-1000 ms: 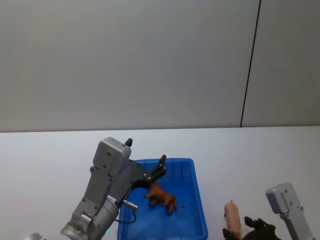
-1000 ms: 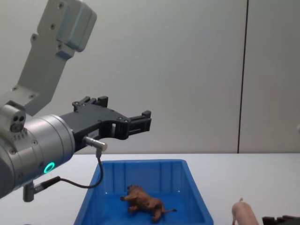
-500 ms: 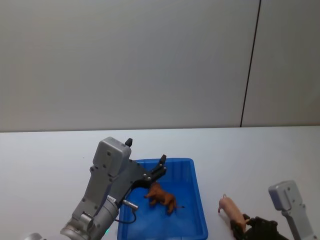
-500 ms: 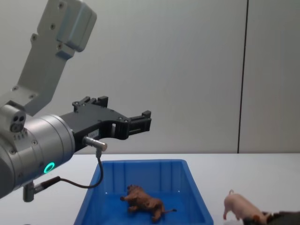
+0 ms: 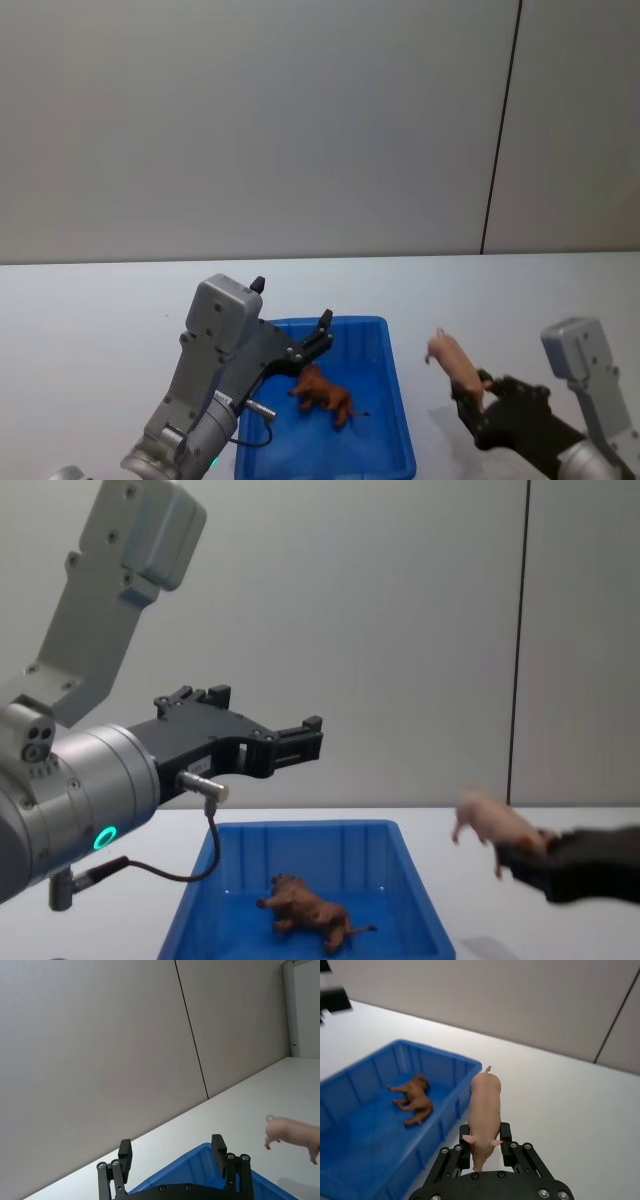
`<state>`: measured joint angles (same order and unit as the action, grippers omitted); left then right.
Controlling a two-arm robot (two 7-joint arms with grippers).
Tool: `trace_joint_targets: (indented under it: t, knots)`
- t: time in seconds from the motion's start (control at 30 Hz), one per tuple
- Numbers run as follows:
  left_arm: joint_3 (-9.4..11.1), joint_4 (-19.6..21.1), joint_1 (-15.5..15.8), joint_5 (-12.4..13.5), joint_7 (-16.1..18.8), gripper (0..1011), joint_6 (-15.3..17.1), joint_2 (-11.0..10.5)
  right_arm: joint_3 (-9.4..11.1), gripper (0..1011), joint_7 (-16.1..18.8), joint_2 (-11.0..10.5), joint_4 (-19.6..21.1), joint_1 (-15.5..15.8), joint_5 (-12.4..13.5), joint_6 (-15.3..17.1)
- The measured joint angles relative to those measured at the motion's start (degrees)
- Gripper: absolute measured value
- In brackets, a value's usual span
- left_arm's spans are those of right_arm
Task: Pick up the two dolls from the table and place them into the box.
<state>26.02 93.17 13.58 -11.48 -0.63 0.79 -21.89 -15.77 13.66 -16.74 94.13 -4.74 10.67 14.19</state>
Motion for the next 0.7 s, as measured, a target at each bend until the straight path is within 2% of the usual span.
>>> trace_joint_targets:
  t: [0.17,0.3,0.47,0.57,0.63,0.7]
  knots:
    - [0.0,0.0,0.0,0.0,0.0,1001,0.0,0.0,-0.18,334,1.67,0.54,0.48,-1.25,-0.45,-0.22]
    - [0.0,0.0,0.0,0.0,0.0,1001,0.0,0.0,-0.7,333,4.42,1.8,0.4,-3.44,-1.1,0.21]
    - [0.0,0.0,0.0,0.0,0.0,1002,0.0,0.0,-1.48,333,7.04,3.36,-0.91,-5.77,-1.66,1.69]
    - [0.0,0.0,0.0,0.0,0.0,1001,0.0,0.0,-2.25,334,8.81,5.05,-2.86,-8.15,-2.01,3.24]
    - [0.0,0.0,0.0,0.0,0.0,1002,0.0,0.0,-2.52,363,9.37,5.65,-3.71,-8.97,-2.15,3.74]
    - [0.0,0.0,0.0,0.0,0.0,1002,0.0,0.0,-2.85,434,10.13,6.47,-4.95,-10.07,-2.31,4.47]
